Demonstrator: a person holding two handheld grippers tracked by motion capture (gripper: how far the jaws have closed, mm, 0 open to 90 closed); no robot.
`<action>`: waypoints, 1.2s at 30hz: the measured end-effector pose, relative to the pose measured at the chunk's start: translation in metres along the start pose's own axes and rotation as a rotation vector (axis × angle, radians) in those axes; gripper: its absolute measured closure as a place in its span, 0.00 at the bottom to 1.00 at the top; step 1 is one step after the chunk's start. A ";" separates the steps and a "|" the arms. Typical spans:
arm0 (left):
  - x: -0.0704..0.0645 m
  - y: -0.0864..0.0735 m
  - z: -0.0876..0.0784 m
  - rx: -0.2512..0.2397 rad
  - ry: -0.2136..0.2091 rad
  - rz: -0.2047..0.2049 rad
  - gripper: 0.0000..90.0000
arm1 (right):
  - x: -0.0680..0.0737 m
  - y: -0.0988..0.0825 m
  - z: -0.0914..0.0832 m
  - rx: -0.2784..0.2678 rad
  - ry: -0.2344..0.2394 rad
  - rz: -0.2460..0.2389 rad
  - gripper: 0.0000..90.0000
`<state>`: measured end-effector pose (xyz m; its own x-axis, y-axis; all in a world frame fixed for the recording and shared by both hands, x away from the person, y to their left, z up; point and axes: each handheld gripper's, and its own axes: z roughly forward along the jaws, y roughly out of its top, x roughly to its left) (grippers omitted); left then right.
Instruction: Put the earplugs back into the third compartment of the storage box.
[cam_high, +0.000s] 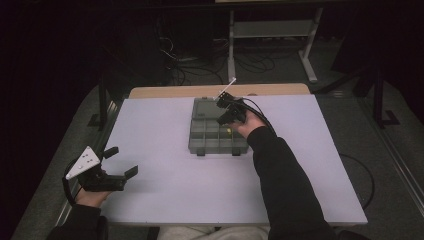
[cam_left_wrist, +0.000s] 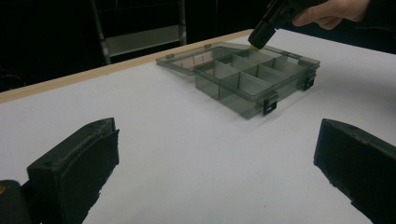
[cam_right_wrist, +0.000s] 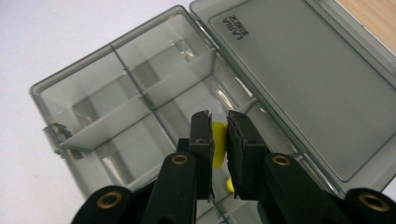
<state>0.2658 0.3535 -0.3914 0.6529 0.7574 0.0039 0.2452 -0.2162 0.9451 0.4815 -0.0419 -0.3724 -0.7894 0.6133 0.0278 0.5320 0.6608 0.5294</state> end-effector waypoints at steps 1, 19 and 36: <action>0.000 0.000 0.000 0.000 0.000 0.000 0.00 | -0.001 -0.001 0.002 0.004 -0.004 0.002 0.88; 0.000 0.000 0.000 -0.002 -0.003 0.002 0.00 | -0.011 -0.011 0.024 0.064 -0.016 0.037 0.85; -0.001 0.000 0.000 0.001 -0.003 0.005 0.00 | -0.002 -0.011 -0.005 -0.025 -0.060 0.019 0.31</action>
<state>0.2657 0.3528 -0.3910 0.6563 0.7544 0.0078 0.2422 -0.2205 0.9448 0.4762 -0.0527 -0.3741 -0.7593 0.6506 -0.0126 0.5381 0.6386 0.5501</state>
